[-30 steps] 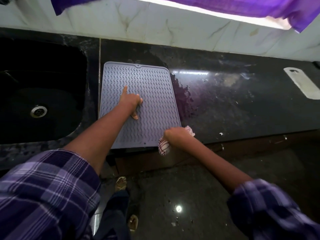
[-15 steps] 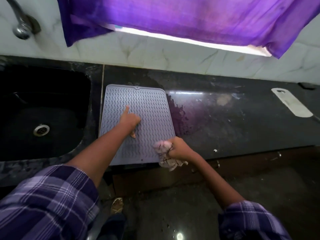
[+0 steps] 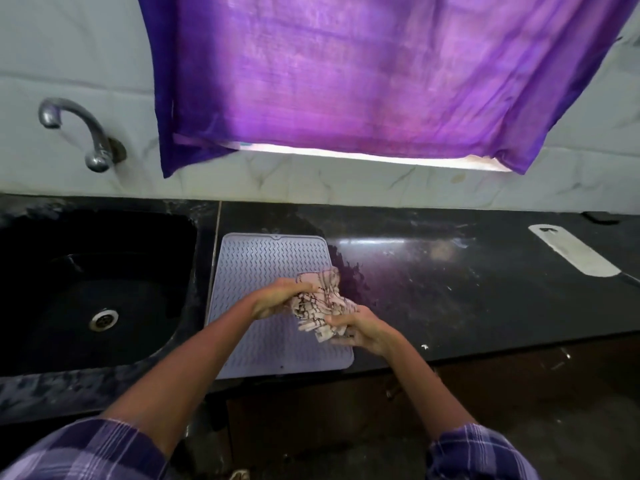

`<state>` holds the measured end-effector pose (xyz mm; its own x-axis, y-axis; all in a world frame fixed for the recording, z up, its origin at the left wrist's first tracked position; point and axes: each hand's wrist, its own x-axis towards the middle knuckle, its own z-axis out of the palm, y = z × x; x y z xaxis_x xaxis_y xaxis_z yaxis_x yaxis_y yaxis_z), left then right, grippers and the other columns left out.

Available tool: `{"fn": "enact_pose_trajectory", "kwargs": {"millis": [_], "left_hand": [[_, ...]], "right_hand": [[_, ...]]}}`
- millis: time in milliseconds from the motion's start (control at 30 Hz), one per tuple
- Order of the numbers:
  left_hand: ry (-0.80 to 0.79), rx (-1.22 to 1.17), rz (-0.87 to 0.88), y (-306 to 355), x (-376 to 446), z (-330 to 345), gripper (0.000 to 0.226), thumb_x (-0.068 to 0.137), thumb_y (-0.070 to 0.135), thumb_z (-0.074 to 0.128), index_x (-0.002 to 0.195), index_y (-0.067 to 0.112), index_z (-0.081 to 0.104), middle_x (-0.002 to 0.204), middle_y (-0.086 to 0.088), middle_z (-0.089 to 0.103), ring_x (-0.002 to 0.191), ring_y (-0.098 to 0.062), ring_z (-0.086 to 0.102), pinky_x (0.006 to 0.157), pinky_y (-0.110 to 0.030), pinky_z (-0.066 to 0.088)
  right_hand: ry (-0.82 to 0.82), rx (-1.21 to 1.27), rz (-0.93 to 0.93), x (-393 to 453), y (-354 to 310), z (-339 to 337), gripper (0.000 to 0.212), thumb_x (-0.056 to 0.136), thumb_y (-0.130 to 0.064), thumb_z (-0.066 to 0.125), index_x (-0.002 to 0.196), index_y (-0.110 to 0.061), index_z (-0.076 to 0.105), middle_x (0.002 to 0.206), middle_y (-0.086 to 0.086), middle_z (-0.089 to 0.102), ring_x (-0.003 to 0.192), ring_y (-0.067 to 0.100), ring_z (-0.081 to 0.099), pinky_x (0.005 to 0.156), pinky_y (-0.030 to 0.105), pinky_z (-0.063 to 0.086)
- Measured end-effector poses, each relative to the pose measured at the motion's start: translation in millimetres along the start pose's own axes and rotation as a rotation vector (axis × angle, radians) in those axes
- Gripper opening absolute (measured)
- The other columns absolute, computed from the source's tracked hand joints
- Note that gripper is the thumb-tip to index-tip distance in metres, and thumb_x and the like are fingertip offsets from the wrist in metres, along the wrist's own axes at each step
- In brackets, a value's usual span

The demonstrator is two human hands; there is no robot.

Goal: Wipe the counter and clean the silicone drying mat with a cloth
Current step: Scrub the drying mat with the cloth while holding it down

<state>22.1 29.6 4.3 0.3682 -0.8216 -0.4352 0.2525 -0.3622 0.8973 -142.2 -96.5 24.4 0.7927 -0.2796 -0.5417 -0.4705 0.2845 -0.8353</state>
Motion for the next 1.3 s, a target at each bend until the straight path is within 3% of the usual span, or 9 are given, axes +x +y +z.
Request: {"fn": "enact_pose_trajectory", "kwargs": {"millis": [100, 200, 333, 500, 667, 833, 967, 1100, 1300], "left_hand": [[-0.037, -0.006, -0.029, 1, -1, -8, 0.031, 0.088, 0.030, 0.065, 0.113, 0.011, 0.064, 0.110, -0.010, 0.072, 0.100, -0.024, 0.066, 0.095, -0.045, 0.049], [-0.121, 0.124, -0.078, 5, -4, -2, 0.033, 0.085, 0.031, 0.068, 0.116, 0.020, 0.061, 0.116, -0.002, 0.068, 0.111, -0.022, 0.062, 0.093, -0.040, 0.051], [-0.085, 0.199, -0.084, 1, 4, 0, 0.050, 0.085, 0.027, 0.069, 0.131, 0.019, 0.051, 0.130, -0.004, 0.059, 0.123, -0.026, 0.054, 0.105, -0.045, 0.044], [-0.080, 0.282, -0.162, -6, 19, -37, 0.058, 0.084, 0.037, 0.069, 0.137, 0.021, 0.049, 0.139, -0.004, 0.054, 0.129, -0.027, 0.048, 0.105, -0.049, 0.041], [0.029, 0.400, -0.114, 10, 53, -62, 0.041, 0.087, 0.044, 0.063, 0.119, 0.017, 0.059, 0.122, -0.005, 0.064, 0.108, -0.020, 0.060, 0.090, -0.035, 0.051], [0.197, 0.345, 0.047, 12, 96, -74, 0.031, 0.088, 0.035, 0.066, 0.102, 0.007, 0.067, 0.104, -0.014, 0.070, 0.088, -0.022, 0.066, 0.073, -0.029, 0.055], [0.281, 0.633, 0.144, 15, 129, -98, 0.031, 0.089, 0.037, 0.064, 0.092, 0.006, 0.068, 0.084, -0.008, 0.065, 0.081, -0.022, 0.063, 0.076, -0.038, 0.051], [0.328, 1.204, 0.098, 27, 162, -121, 0.067, 0.077, 0.035, 0.076, 0.135, 0.015, 0.050, 0.138, -0.007, 0.053, 0.129, -0.024, 0.048, 0.106, -0.038, 0.038], [0.207, 1.531, -0.014, 30, 191, -133, 0.109, 0.062, 0.059, 0.077, 0.149, 0.015, 0.029, 0.151, -0.002, 0.036, 0.141, -0.020, 0.031, 0.120, -0.046, 0.012]], "right_hand": [[0.134, 0.213, -0.207, 8, -10, -13, 0.020, 0.083, 0.000, 0.060, 0.103, -0.004, 0.063, 0.098, 0.014, 0.068, 0.077, 0.020, 0.067, 0.069, 0.028, 0.057], [-0.138, 0.378, -0.346, 11, -24, -13, 0.033, 0.086, -0.013, 0.053, 0.116, 0.001, 0.059, 0.105, 0.016, 0.071, 0.091, 0.026, 0.070, 0.077, 0.035, 0.059], [-0.139, 0.264, -0.219, 28, -27, 1, 0.057, 0.077, -0.018, 0.067, 0.126, 0.007, 0.051, 0.112, 0.024, 0.066, 0.095, 0.032, 0.068, 0.081, 0.041, 0.059], [-0.309, 0.141, -0.075, 54, -34, -12, 0.034, 0.080, -0.011, 0.063, 0.113, -0.002, 0.057, 0.098, 0.010, 0.073, 0.088, 0.022, 0.071, 0.081, 0.036, 0.057], [-0.084, -0.054, -0.051, 106, -41, 12, 0.046, 0.074, -0.005, 0.075, 0.116, 0.004, 0.058, 0.108, 0.022, 0.068, 0.094, 0.033, 0.069, 0.085, 0.043, 0.057], [-0.001, 0.211, 0.048, 150, -33, 19, 0.040, 0.077, 0.007, 0.067, 0.116, 0.005, 0.057, 0.111, 0.027, 0.065, 0.094, 0.038, 0.067, 0.083, 0.049, 0.056], [0.384, -0.283, -0.012, 185, -69, -12, 0.020, 0.078, 0.007, 0.063, 0.098, 0.005, 0.063, 0.097, 0.018, 0.066, 0.095, 0.029, 0.065, 0.087, 0.043, 0.056], [0.776, -1.022, -0.428, 227, -116, -20, 0.016, 0.088, -0.015, 0.057, 0.090, -0.009, 0.072, 0.084, 0.011, 0.072, 0.077, 0.025, 0.067, 0.059, 0.028, 0.047], [0.358, -1.678, -0.400, 300, -102, 11, 0.028, 0.092, -0.017, 0.041, 0.112, -0.012, 0.060, 0.113, 0.011, 0.061, 0.108, 0.027, 0.056, 0.089, 0.039, 0.042]]}}
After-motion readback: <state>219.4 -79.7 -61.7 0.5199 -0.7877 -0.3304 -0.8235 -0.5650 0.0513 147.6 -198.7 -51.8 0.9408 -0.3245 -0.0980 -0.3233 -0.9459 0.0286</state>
